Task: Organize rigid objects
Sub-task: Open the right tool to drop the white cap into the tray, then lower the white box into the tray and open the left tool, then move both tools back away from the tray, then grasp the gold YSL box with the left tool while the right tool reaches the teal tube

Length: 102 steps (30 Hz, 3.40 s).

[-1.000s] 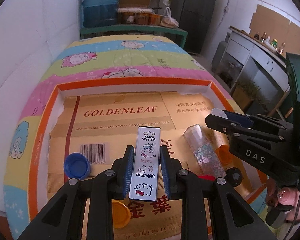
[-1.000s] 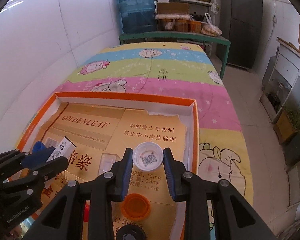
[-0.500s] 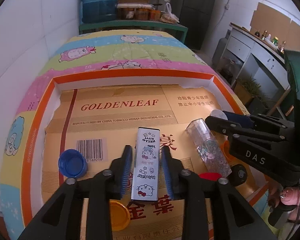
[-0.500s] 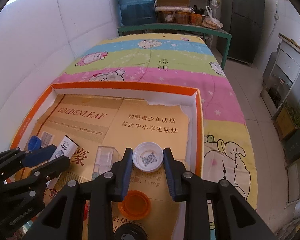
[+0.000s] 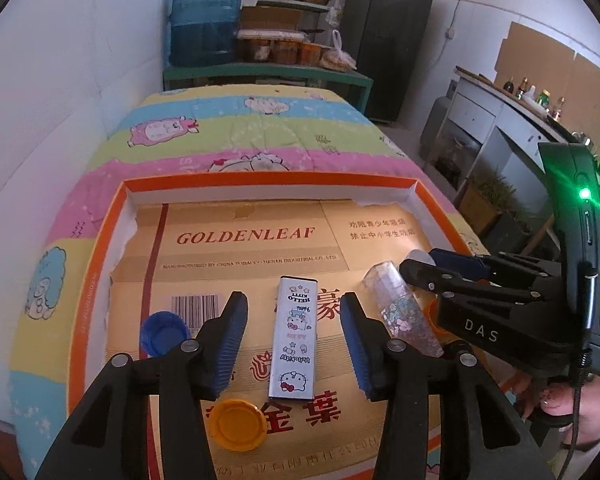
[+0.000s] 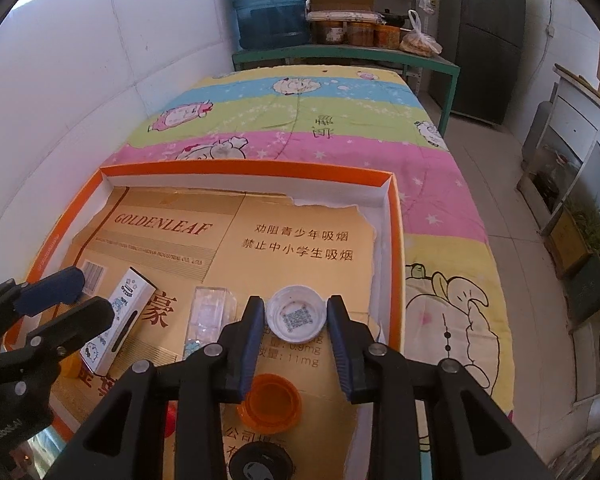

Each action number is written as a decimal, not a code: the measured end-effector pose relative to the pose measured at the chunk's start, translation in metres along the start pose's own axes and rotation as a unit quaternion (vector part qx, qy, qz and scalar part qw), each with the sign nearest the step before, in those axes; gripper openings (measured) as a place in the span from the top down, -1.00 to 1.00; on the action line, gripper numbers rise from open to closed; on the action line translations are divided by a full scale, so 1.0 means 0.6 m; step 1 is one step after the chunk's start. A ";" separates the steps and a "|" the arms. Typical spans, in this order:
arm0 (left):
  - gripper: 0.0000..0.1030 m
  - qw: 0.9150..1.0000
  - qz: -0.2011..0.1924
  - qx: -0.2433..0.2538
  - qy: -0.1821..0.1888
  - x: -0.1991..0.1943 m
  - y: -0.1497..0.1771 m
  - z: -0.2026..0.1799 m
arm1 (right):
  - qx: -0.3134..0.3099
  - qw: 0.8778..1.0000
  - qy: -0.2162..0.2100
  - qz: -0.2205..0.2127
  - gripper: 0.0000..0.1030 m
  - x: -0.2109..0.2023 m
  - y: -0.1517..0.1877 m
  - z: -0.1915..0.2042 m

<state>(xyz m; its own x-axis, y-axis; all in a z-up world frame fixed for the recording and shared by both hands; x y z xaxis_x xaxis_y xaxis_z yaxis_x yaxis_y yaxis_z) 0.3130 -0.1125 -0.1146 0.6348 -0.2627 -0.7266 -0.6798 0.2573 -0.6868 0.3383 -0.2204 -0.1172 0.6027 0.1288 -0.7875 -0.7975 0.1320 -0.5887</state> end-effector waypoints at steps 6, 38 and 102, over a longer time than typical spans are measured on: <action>0.04 1.000 -0.009 -0.003 0.004 -0.021 0.003 0.001 | 0.009 1.000 -0.002 -0.016 0.36 -0.024 -0.001 -0.003; 0.04 0.999 -0.049 -0.009 -0.011 -0.172 0.056 0.004 | -0.001 0.998 -0.004 -0.056 0.36 -0.163 0.067 0.055; 0.04 1.000 0.011 0.005 0.019 -0.174 0.212 -0.097 | 0.016 0.998 0.035 -0.052 0.54 -0.213 0.259 0.065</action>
<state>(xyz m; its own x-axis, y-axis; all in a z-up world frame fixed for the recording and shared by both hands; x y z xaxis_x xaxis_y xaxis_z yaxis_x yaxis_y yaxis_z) 0.1388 -0.1064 -0.1251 0.6056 -0.2923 -0.7402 -0.6894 0.2718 -0.6714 0.1385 -0.1778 -0.1008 0.6782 0.0438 -0.7336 -0.7284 0.1728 -0.6630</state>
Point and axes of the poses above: each gripper's, at about its wrist camera, not at the fingertips, and x roughly the way its jaws point, z to its left, y to its underside, the point moved 6 cm from there along x, roughly the way its jaws point, and after that the axes turned 12 degrees about x, right-handed, at the moved point
